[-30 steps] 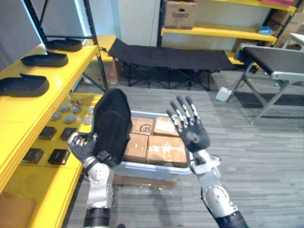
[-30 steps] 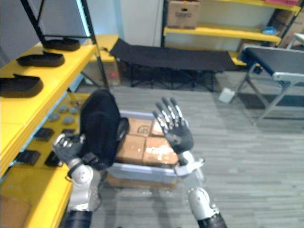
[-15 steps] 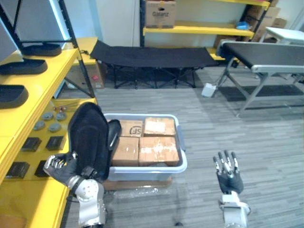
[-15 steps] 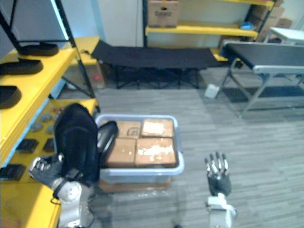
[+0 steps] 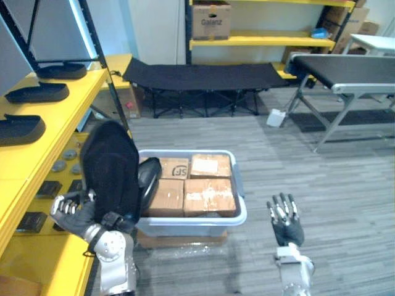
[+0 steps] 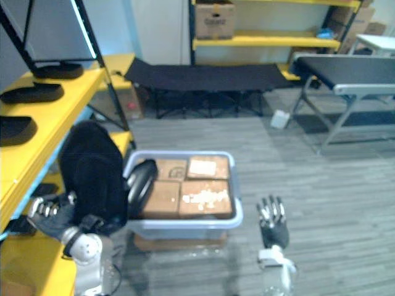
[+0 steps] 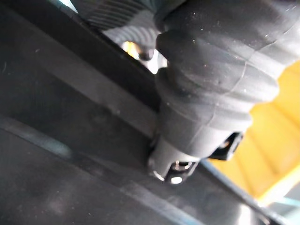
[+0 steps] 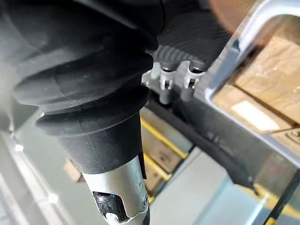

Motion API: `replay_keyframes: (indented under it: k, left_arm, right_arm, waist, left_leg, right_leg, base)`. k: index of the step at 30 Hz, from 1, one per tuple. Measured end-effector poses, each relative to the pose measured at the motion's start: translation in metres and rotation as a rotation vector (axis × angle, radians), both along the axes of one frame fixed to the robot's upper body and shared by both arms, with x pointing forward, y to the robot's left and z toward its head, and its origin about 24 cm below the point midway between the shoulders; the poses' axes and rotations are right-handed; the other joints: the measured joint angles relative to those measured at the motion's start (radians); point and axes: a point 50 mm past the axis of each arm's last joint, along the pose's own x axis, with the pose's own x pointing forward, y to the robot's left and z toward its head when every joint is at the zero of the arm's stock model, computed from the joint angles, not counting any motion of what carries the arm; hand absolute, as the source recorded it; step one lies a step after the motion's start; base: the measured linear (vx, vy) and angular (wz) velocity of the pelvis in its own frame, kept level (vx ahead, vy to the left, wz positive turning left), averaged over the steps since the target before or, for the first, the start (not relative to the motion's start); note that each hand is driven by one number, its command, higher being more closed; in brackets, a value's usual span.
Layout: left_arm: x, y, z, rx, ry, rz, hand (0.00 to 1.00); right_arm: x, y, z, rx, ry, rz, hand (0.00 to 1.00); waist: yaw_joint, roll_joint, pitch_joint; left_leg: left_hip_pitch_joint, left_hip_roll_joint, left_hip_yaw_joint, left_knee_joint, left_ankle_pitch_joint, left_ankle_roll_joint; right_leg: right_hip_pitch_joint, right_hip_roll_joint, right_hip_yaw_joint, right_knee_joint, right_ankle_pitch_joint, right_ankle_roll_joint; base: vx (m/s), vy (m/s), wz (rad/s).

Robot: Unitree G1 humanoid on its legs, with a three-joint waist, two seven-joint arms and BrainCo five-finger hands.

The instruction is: Walk over and take plastic housings, then place them on the shelf

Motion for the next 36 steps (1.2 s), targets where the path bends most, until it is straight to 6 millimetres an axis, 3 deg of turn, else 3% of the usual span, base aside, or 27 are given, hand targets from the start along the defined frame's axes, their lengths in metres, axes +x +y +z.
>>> replay_keyframes:
  k: [5,9,13,19,23,28,32,33,34,36]
  left_arm:
    - [-0.005,0.002,0.004,0.045,0.011,0.054,1.0]
    - [-0.018,0.015,0.017,0.1,-0.019,0.167,1.0]
    - [-0.036,0.029,0.025,0.134,-0.041,0.254,1.0]
    - [-0.063,0.048,0.02,0.175,0.027,0.355,1.0]
    - [-0.085,0.058,0.02,0.22,0.06,0.409,1.0]
    - [-0.096,0.061,0.018,0.238,0.077,0.418,1.0]
    - [-0.091,0.058,0.017,0.209,0.061,0.359,1.0]
    - [-0.088,0.058,0.018,0.214,0.055,0.333,1.0]
    - [-0.085,0.057,0.016,0.202,0.046,0.286,1.0]
    - [-0.079,0.052,0.013,0.183,0.032,0.208,1.0]
  right_arm:
    - [0.01,0.004,0.005,0.004,-0.028,0.014,0.0]
    - [0.019,0.014,0.011,-0.011,-0.065,0.079,0.0]
    - [0.037,0.04,0.022,-0.06,-0.126,0.221,0.0]
    - [0.059,0.073,0.033,-0.115,-0.178,0.373,0.0]
    - [0.069,0.084,0.042,-0.175,-0.219,0.436,0.0]
    - [0.073,0.091,0.047,-0.19,-0.242,0.476,0.0]
    - [0.072,0.089,0.045,-0.2,-0.226,0.484,0.0]
    - [0.072,0.083,0.044,-0.207,-0.212,0.469,0.0]
    - [0.069,0.077,0.041,-0.216,-0.186,0.439,0.0]
    - [0.064,0.067,0.036,-0.247,-0.142,0.392,0.0]
  waist:
    - [0.004,0.004,0.013]
    - [0.033,0.005,0.022]
    - [0.088,-0.004,0.032]
    - [0.172,-0.029,0.041]
    - [0.218,-0.036,0.045]
    - [0.223,-0.041,0.071]
    - [0.215,-0.046,0.084]
    - [0.204,-0.042,0.104]
    - [0.186,-0.035,0.119]
    - [0.181,-0.018,0.127]
  left_leg:
    - [0.0,-0.001,-0.016,0.0,0.0,0.0]
    - [-0.008,-0.006,-0.07,0.0,0.0,0.0]
    - [-0.04,-0.014,-0.155,0.0,0.01,0.001]
    - [-0.062,-0.038,-0.259,0.01,0.013,0.001]
    - [-0.057,-0.046,-0.264,0.021,0.005,0.008]
    - [-0.056,-0.058,-0.272,0.113,-0.049,0.012]
    - [-0.102,-0.062,-0.304,0.16,-0.066,0.02]
    - [-0.107,-0.028,-0.2,0.175,-0.091,0.067]
    - [-0.121,0.02,-0.079,0.199,-0.085,0.074]
    - [-0.138,0.065,0.054,0.215,-0.044,0.055]
  right_leg:
    - [0.014,-0.001,-0.019,0.0,-0.002,0.002]
    - [0.04,-0.004,-0.076,0.0,-0.02,0.007]
    - [0.067,-0.004,-0.164,0.0,-0.032,0.012]
    - [0.121,-0.01,-0.292,0.001,-0.045,0.022]
    - [0.124,-0.022,-0.293,0.02,-0.047,0.018]
    - [0.159,-0.038,-0.296,0.055,-0.082,0.015]
    - [0.196,-0.033,-0.391,0.083,-0.119,0.023]
    - [0.231,-0.029,-0.453,0.088,-0.123,0.022]
    - [0.269,-0.023,-0.519,0.088,-0.124,0.022]
    - [0.289,-0.031,-0.585,0.094,-0.133,0.034]
  base:
    - [0.0,-0.001,0.1]
    - [0.0,-0.008,0.37]
    - [0.02,-0.019,0.6]
    - [0.04,-0.025,0.55]
    - [0.03,0.01,0.06]
    - [-0.01,0.005,0.02]
    - [-0.05,-0.043,0.63]
    - [-0.06,-0.066,1.39]
    - [-0.06,-0.058,1.48]
    - [-0.03,0.032,1.27]
